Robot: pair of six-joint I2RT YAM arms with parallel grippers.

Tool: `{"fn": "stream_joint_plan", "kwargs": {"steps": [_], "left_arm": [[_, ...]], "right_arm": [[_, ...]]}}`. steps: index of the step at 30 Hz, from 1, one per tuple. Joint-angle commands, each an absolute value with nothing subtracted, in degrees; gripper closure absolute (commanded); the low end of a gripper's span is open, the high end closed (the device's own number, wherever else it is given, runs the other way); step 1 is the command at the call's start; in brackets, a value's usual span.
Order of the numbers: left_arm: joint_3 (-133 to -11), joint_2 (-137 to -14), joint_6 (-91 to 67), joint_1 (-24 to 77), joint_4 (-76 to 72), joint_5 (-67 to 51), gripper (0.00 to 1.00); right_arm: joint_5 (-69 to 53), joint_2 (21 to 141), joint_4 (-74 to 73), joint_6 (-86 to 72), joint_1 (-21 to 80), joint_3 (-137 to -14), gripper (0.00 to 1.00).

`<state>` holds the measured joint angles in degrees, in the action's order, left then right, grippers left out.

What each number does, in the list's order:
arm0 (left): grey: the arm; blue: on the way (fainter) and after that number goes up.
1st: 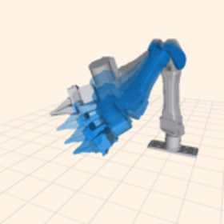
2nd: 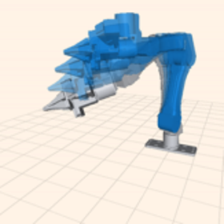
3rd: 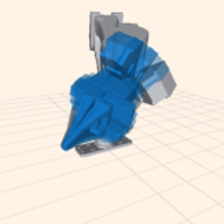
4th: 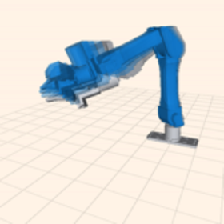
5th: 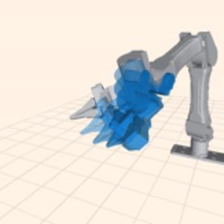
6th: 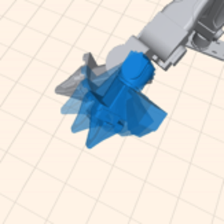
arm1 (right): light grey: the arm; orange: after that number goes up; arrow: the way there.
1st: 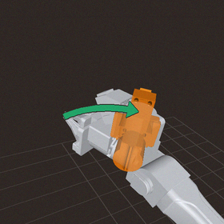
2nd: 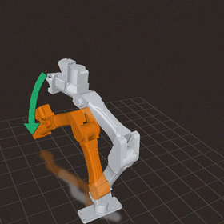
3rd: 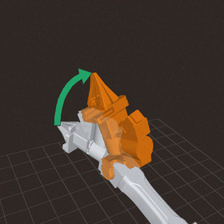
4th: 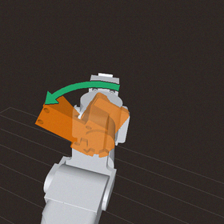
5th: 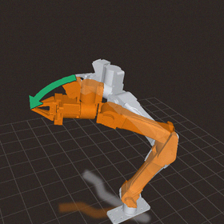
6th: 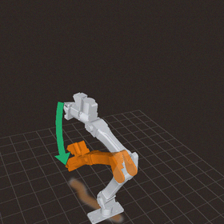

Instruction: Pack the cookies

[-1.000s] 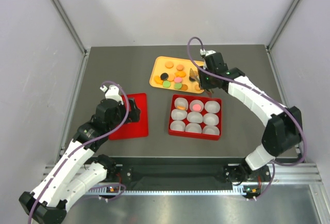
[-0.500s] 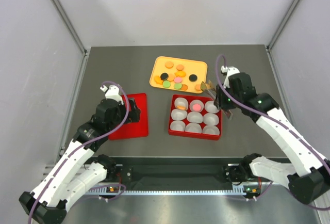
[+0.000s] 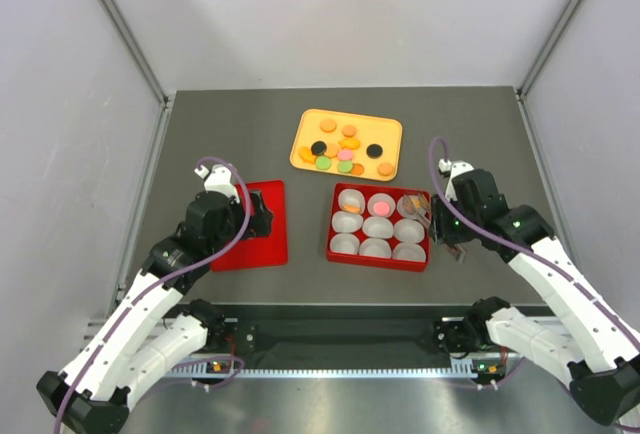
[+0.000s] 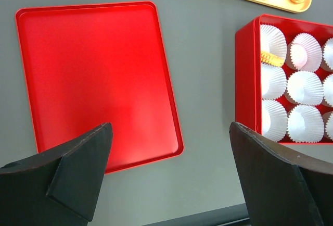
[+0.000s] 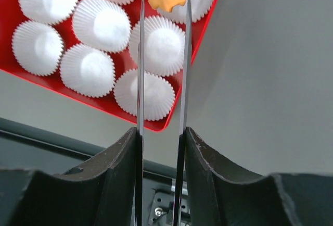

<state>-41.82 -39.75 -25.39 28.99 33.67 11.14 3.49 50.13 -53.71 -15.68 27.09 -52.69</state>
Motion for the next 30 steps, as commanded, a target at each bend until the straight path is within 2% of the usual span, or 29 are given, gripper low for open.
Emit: {"fn": "stream_joint_plan", "kwargs": {"steps": [1, 24, 30], "left_arm": [[-41.9, -39.4, -25.2, 29.3, 32.5, 10.6, 0.01], [-41.9, -39.5, -25.2, 29.8, 32.4, 10.6, 0.01], [-41.9, -39.3, -25.3, 30.1, 32.4, 10.8, 0.01]], "right_arm": [[4.3, 49.4, -52.8, -16.7, 26.7, -53.6, 0.62], [7.6, 55.3, -50.6, -18.9, 26.6, -53.3, 0.58], [7.8, 55.5, -49.1, -19.0, 26.7, -52.6, 0.52]]}}
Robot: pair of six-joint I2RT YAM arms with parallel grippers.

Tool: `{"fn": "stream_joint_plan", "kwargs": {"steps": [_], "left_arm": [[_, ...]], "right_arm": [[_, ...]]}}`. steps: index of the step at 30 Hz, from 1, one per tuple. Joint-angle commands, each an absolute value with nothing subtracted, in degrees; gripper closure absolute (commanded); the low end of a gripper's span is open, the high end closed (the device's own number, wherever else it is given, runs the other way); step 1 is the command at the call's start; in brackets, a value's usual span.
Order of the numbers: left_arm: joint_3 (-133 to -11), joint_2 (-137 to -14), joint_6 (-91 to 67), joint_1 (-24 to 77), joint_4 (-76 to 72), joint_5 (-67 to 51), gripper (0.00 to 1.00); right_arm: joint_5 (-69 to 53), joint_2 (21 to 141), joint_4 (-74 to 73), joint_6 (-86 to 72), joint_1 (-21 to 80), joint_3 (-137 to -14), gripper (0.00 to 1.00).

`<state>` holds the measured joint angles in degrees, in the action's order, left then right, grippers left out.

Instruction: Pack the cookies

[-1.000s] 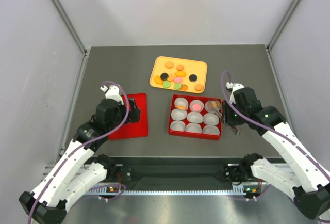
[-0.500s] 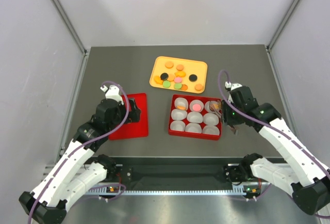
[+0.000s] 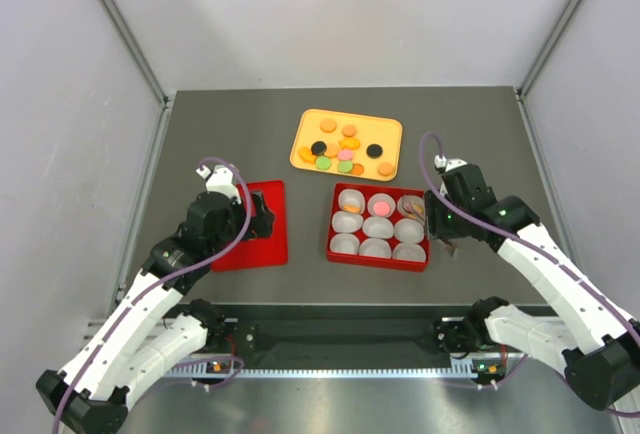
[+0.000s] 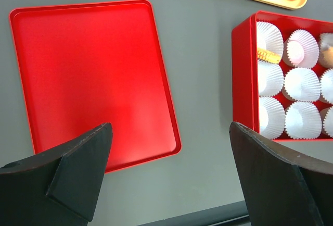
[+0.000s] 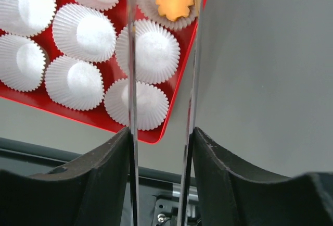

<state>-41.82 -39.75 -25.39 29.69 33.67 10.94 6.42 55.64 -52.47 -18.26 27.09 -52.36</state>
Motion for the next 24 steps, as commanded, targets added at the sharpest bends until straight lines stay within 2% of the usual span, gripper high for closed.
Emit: {"fn": "stream_joint_plan", "kwargs": {"steps": [1, 8, 13, 16, 24], "left_arm": [[-41.9, -39.3, -25.3, 30.1, 32.5, 10.8, 0.01], [-41.9, -39.5, -25.3, 30.1, 32.5, 10.9, 0.01], [-41.9, -39.9, -25.3, 30.1, 32.6, 10.9, 0.01], [-42.0, -39.9, -25.3, 30.1, 32.6, 11.1, 0.01], [-42.0, -39.9, -25.5, 30.1, 32.8, 11.6, 0.01]], "right_arm": [[7.6, 55.5, -49.0, -19.0, 26.7, -52.5, 0.51], [5.6, 54.6, -49.2, -18.6, 26.8, -53.0, 0.49], [2.0, 53.9, -51.6, -17.8, 26.7, -61.1, 0.53], [2.1, 57.2, -49.9, -17.2, 26.7, -65.1, 0.52], [3.4, 78.5, -35.8, -16.4, 26.7, -73.2, 0.52]]}}
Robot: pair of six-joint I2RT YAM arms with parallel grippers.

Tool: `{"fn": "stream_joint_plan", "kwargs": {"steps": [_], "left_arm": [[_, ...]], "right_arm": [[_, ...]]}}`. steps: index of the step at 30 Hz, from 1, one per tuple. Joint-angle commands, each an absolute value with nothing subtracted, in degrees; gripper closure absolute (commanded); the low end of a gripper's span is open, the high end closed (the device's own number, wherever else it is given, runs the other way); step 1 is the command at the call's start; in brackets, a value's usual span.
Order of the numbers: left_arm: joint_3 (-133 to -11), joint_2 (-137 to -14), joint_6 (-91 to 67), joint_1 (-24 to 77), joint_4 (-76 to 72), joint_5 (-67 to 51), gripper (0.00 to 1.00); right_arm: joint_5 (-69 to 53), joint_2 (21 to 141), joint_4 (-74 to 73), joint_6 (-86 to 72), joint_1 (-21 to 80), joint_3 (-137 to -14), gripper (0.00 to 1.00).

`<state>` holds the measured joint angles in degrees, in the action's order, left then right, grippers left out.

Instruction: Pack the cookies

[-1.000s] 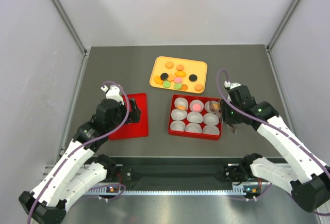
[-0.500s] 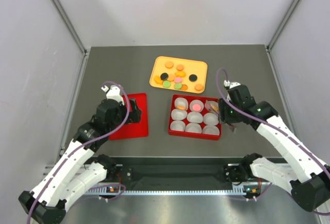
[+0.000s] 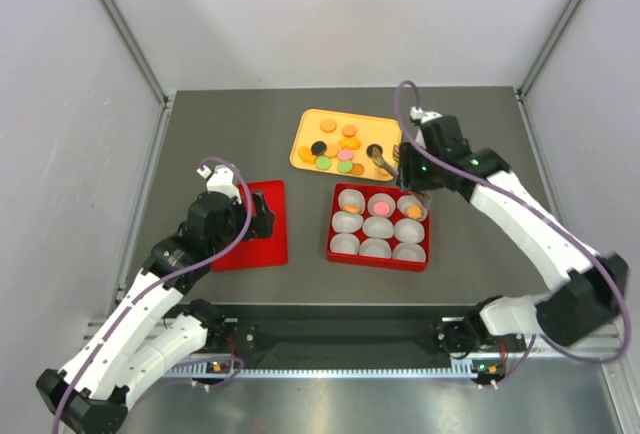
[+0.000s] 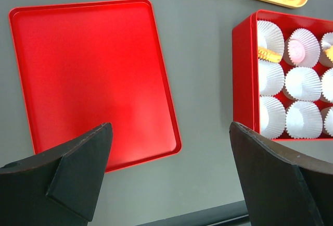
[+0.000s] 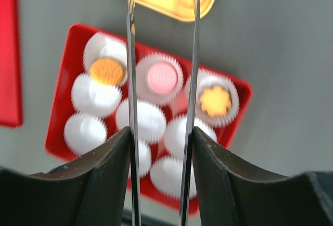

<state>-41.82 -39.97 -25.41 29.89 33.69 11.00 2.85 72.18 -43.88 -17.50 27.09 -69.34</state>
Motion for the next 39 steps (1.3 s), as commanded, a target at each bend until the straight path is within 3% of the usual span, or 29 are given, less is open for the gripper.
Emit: {"fn": "stream_joint_plan", "kwargs": {"steps": [1, 7, 18, 26, 31, 39], "left_arm": [[-42.0, -39.8, -25.5, 30.1, 32.8, 11.7, 0.01], [-42.0, -39.2, -25.7, 30.2, 32.8, 12.1, 0.01], [-42.0, -38.8, -25.7, 30.4, 32.8, 12.2, 0.01], [-42.0, -38.8, -25.7, 30.5, 32.9, 12.3, 0.01], [-42.0, -38.9, -25.7, 30.6, 32.9, 12.4, 0.01], [-41.9, -38.3, -25.8, 30.6, 32.9, 12.3, 0.01]], "right_arm": [[3.7, 80.6, -35.1, -16.2, 26.7, -74.3, 0.52], [6.0, 95.5, -33.5, -15.5, 26.7, -83.5, 0.49], [10.5, 103.0, -33.7, -14.7, 26.6, -87.6, 0.47], [10.1, 105.6, -33.6, -14.7, 26.6, -87.5, 0.51], [9.8, 105.5, -33.5, -14.8, 26.6, -87.3, 0.61], [9.8, 103.4, -33.7, -14.7, 26.3, -86.0, 0.66]]}}
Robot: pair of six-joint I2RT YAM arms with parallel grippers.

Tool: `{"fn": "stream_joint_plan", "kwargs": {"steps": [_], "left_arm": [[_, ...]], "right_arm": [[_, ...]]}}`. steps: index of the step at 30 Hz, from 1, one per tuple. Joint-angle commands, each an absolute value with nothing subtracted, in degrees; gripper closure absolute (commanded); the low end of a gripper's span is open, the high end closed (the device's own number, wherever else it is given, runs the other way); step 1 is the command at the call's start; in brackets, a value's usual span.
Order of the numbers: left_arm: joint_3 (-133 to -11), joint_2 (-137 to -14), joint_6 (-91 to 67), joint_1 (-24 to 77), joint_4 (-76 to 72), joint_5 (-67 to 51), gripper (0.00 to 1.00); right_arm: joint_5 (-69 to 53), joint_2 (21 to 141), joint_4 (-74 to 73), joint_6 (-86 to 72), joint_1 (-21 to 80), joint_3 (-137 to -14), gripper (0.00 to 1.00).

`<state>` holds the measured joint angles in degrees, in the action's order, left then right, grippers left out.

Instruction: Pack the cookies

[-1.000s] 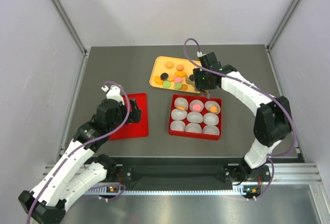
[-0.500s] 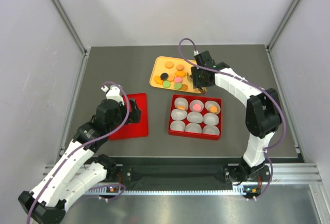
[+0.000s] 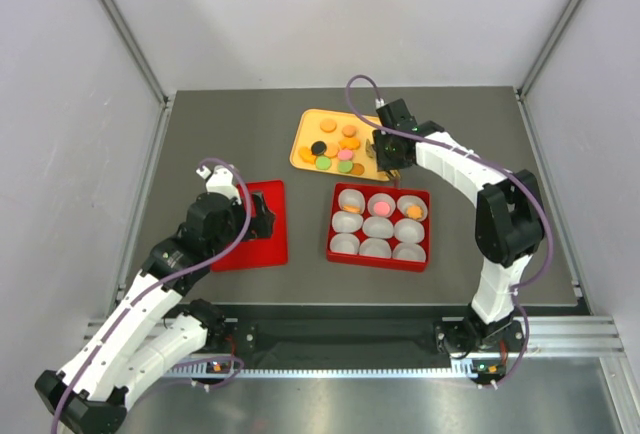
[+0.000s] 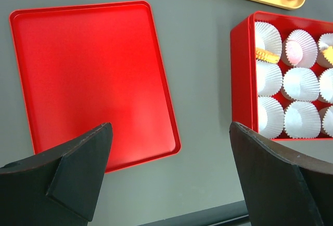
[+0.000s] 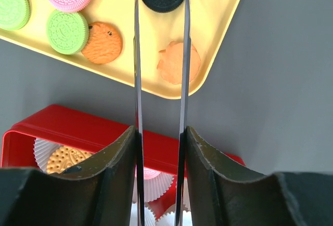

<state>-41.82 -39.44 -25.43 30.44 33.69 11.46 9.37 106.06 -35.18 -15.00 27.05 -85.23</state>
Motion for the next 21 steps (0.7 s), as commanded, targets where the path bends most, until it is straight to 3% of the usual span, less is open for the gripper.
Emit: {"fn": "stream_joint_plan", "kwargs": {"steps": [1, 21], "left_arm": [[-41.9, -38.3, -25.8, 30.6, 32.7, 12.2, 0.01], [-41.9, -39.5, -25.7, 30.7, 32.8, 12.0, 0.01]], "right_arm": [[9.6, 103.1, -33.7, -14.8, 26.0, -86.0, 0.67], [4.7, 91.8, -36.1, -15.3, 25.3, -85.6, 0.69]]}}
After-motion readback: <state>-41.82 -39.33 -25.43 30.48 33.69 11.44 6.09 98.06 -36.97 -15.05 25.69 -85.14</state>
